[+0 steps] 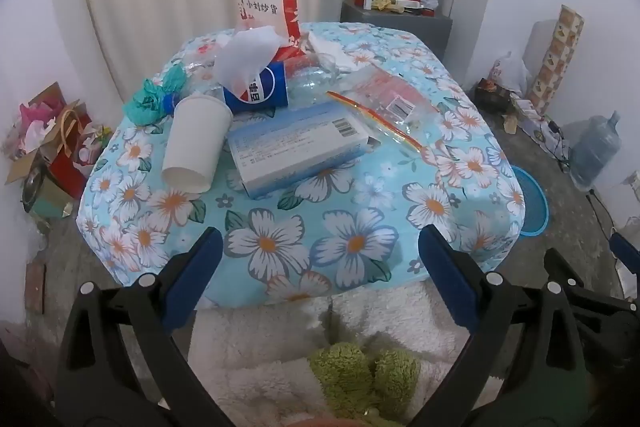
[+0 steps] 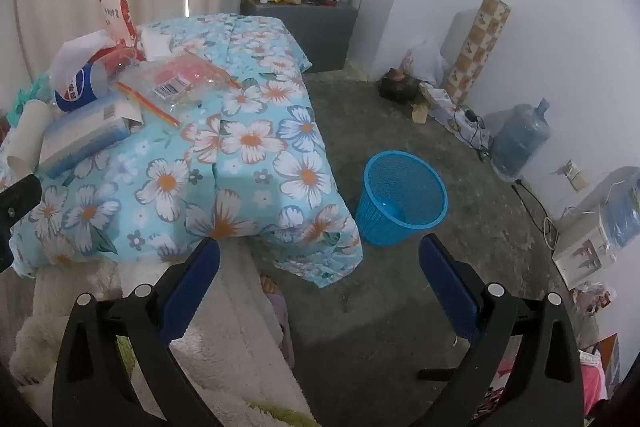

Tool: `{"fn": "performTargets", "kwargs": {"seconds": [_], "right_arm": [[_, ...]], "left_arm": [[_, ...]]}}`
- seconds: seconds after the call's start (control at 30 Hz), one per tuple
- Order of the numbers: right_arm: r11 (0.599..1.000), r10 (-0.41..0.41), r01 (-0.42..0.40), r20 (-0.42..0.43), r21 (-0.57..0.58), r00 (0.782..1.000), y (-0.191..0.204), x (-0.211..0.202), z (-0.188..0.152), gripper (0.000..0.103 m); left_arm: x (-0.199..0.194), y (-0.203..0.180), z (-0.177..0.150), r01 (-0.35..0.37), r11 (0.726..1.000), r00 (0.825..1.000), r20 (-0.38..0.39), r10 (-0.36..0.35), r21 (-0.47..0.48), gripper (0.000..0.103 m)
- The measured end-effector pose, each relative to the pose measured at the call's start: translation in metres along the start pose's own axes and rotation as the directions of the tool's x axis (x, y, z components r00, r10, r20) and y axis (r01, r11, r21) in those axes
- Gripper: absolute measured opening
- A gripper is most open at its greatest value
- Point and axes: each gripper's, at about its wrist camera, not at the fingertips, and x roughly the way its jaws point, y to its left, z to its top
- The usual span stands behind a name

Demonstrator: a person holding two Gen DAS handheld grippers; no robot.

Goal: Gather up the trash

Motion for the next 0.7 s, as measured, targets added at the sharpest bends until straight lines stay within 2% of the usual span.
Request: {"fn": "performTargets", "kwargs": {"seconds": [0.7], "right_arm": [[1.000, 0.009, -0.009, 0.001, 0.008, 1.000, -0.003, -0.009, 0.008, 0.097]], "left_arm": [[-0.001, 0.007, 0.001, -0.023, 1.000, 1.000, 0.003, 0.023, -0.019, 0.094]]}}
